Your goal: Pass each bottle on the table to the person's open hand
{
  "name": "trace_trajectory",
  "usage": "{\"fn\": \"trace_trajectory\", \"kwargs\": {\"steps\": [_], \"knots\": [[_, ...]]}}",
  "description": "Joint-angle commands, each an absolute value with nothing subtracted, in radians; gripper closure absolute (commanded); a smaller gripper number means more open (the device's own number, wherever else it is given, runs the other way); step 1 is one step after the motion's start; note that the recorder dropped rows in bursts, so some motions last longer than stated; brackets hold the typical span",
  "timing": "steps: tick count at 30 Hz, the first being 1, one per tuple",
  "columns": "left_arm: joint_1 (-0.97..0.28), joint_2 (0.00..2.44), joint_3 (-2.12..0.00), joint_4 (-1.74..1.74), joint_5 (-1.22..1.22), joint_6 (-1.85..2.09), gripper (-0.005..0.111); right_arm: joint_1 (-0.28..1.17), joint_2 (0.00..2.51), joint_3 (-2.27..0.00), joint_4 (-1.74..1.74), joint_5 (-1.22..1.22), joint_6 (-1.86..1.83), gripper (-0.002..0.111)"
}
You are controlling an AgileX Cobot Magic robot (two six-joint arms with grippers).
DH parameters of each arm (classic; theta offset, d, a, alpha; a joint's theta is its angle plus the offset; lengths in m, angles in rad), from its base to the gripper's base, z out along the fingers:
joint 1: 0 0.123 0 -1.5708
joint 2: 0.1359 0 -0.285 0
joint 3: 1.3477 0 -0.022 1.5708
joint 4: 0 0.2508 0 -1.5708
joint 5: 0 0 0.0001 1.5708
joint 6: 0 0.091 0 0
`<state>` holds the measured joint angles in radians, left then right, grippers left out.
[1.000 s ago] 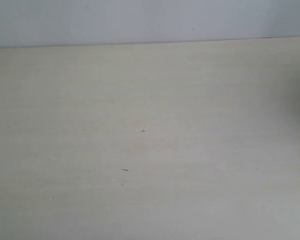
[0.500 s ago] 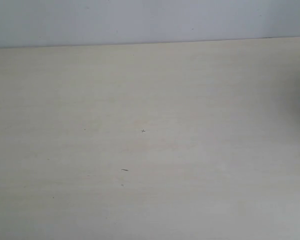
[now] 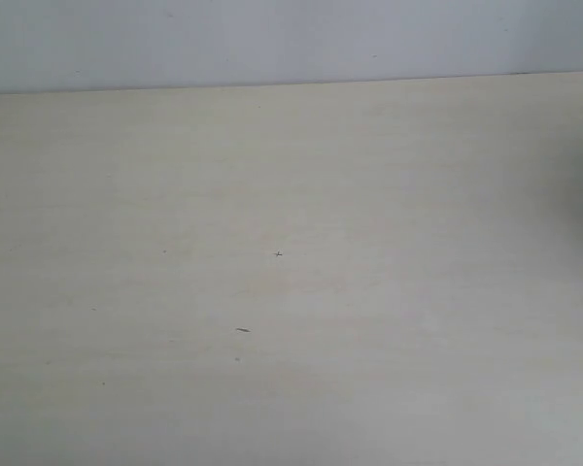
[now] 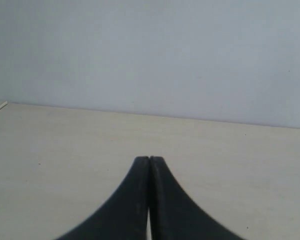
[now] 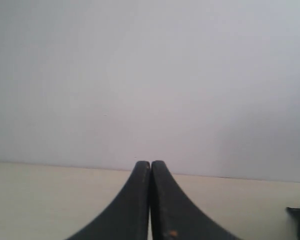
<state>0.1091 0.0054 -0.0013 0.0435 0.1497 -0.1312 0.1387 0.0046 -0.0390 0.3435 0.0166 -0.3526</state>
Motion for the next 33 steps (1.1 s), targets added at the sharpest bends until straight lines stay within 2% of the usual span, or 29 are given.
{"fn": "trace_trajectory", "kwargs": {"steps": [1,8,22,29,33], "knots": [[0.110,0.000,0.000,0.046,0.145,-0.133,0.107,0.063,0.000,0.000,0.333,-0.086,-0.367,0.108],[0.110,0.000,0.000,0.046,0.145,-0.133,0.107,-0.023,0.000,0.000,0.337,0.000,-0.367,0.108],[0.098,0.000,0.000,0.046,0.145,-0.131,0.107,-0.023,0.000,0.000,0.331,0.021,-0.303,0.108],[0.098,0.000,0.000,0.046,0.145,-0.131,0.107,-0.023,0.000,0.000,-0.021,0.087,0.012,0.108],[0.098,0.000,0.000,0.046,0.145,-0.131,0.107,-0.023,0.000,0.000,-0.038,0.128,0.026,0.108]]}}
